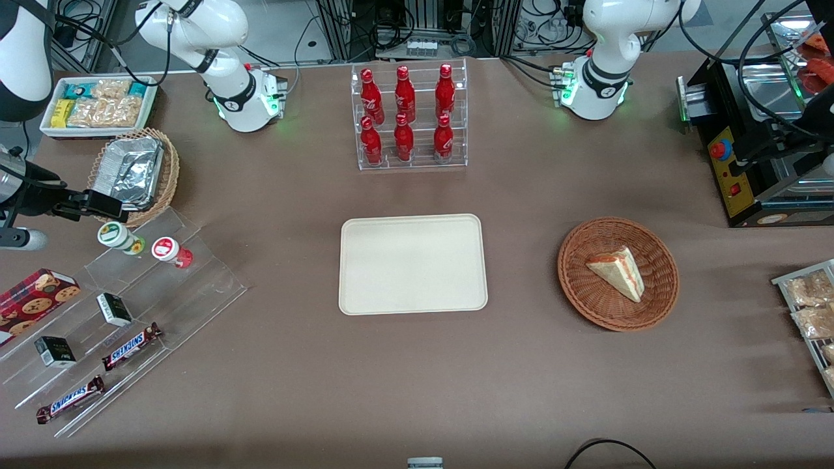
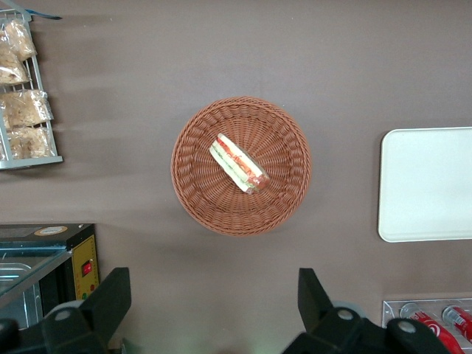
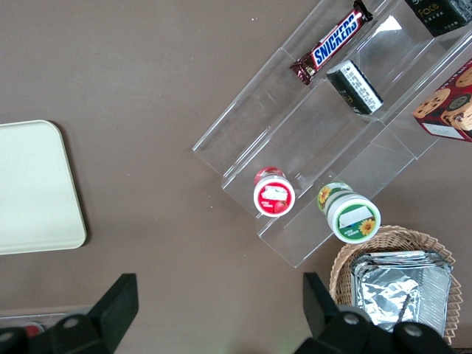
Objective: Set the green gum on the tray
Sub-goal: 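Move the right gripper down toward the green-labelled gum tub on the rack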
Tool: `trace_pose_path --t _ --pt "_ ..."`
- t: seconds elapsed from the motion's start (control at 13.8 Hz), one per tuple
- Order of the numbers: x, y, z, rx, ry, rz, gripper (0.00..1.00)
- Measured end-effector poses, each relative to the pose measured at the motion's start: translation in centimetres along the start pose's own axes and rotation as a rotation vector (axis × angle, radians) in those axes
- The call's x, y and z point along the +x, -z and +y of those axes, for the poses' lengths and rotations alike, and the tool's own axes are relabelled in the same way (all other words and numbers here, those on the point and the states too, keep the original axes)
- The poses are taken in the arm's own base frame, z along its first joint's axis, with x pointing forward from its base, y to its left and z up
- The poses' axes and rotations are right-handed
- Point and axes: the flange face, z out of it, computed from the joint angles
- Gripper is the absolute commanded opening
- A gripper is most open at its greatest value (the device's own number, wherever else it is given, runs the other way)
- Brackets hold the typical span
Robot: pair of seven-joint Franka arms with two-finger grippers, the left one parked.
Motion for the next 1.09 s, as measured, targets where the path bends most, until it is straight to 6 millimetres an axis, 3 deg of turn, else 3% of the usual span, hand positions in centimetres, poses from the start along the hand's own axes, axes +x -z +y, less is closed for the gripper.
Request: trace_pose_path --t 0.43,0.72,1.09 --pt "0.0 0.0 0.0 0.000 0.001 0.001 0.99" --pt "0.3 -0.8 1.0 0.001 0.055 0.007 0.99" --pt "0.6 -5.3 7.2 0.001 0.264 0.026 1.00"
